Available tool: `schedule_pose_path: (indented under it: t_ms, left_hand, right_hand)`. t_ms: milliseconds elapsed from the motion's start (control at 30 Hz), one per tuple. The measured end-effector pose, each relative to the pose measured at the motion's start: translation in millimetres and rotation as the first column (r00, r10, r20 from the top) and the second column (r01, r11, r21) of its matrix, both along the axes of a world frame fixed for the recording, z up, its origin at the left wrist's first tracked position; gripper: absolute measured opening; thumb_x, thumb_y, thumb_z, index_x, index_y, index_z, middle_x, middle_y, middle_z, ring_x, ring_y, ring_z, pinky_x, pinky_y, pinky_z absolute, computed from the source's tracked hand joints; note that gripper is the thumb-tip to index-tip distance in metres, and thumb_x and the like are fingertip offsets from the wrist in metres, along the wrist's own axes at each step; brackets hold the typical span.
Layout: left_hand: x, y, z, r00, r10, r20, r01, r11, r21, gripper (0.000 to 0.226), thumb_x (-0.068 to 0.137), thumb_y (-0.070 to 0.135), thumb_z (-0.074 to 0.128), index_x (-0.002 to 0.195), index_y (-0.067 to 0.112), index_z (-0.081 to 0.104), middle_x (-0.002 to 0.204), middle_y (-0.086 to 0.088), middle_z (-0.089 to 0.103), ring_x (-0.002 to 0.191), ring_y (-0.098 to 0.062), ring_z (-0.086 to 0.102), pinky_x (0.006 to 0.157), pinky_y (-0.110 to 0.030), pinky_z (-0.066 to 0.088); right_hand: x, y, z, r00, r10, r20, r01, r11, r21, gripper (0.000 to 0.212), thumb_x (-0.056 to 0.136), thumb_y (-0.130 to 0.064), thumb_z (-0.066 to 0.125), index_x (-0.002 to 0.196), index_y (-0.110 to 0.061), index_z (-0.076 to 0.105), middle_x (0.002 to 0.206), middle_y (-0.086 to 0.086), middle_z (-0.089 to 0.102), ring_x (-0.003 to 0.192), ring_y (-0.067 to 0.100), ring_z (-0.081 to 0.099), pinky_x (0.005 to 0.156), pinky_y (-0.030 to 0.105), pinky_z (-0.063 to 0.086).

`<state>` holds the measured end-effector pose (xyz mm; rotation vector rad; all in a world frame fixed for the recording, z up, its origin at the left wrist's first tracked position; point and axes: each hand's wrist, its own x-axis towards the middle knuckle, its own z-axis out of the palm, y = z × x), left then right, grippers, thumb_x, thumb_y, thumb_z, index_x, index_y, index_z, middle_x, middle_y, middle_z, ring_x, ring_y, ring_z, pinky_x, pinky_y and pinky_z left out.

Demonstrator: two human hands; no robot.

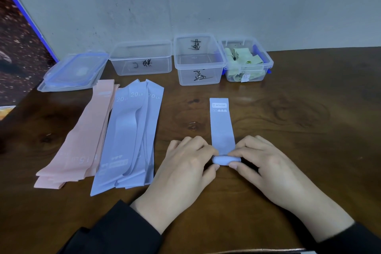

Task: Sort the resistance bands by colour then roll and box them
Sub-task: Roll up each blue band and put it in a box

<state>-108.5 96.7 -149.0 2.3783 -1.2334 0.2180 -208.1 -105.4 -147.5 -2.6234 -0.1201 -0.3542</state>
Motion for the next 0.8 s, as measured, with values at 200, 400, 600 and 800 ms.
schedule_pose_path:
  t_ms: [200,400,600,800]
  left_hand:
    - [-1.9,0.8,1.1,1.0,-0.009,-0.011,0.009,1.0,0.012,0.04,0.096,0.048,0.037,0.109,0.029,0.07,0.1,0.016,0.056,0.092,-0.005,0.049,0.086,-0.032,0.044]
    - [-0.1,1.4,0.1,1.0,-0.01,-0.018,0.01,1.0,0.01,0.02,0.093,0.041,0.057,0.108,0.031,0.066,0.101,0.016,0.057,0.094,-0.006,0.051,0.087,-0.032,0.044]
    - [-2.0,0.9,0.7,1.0,-0.003,-0.018,0.003,1.0,0.017,0.037,0.096,0.047,0.037,0.109,0.03,0.068,0.101,0.016,0.057,0.094,-0.005,0.049,0.088,-0.03,0.043]
    - [0.9,1.4,-1.0,1.0,-0.002,-0.03,0.002,1.0,0.025,0.024,0.093,0.042,0.055,0.111,0.031,0.066,0.103,0.016,0.057,0.096,-0.006,0.05,0.089,-0.033,0.044]
  right_hand:
    - [0.2,-0.9,0.1,1.0,0.006,-0.011,-0.006,1.0,0.012,0.025,0.093,-0.048,0.059,0.109,-0.033,0.071,0.105,-0.023,0.054,0.099,0.011,0.056,0.084,0.031,0.05]
    - [-0.2,-0.2,0.0,1.0,0.006,-0.02,-0.006,1.0,0.0,0.03,0.096,-0.05,0.054,0.113,-0.031,0.072,0.104,-0.023,0.053,0.1,0.011,0.055,0.083,0.029,0.05]
    - [-0.6,-0.4,1.0,1.0,0.001,-0.022,-0.001,1.0,0.02,0.02,0.093,-0.046,0.061,0.107,-0.035,0.067,0.107,-0.024,0.055,0.102,0.01,0.056,0.085,0.029,0.049]
    - [-0.7,-0.3,0.3,1.0,0.007,-0.019,-0.007,1.0,0.016,0.031,0.097,-0.05,0.052,0.113,-0.032,0.071,0.106,-0.024,0.053,0.101,0.01,0.055,0.084,0.03,0.05]
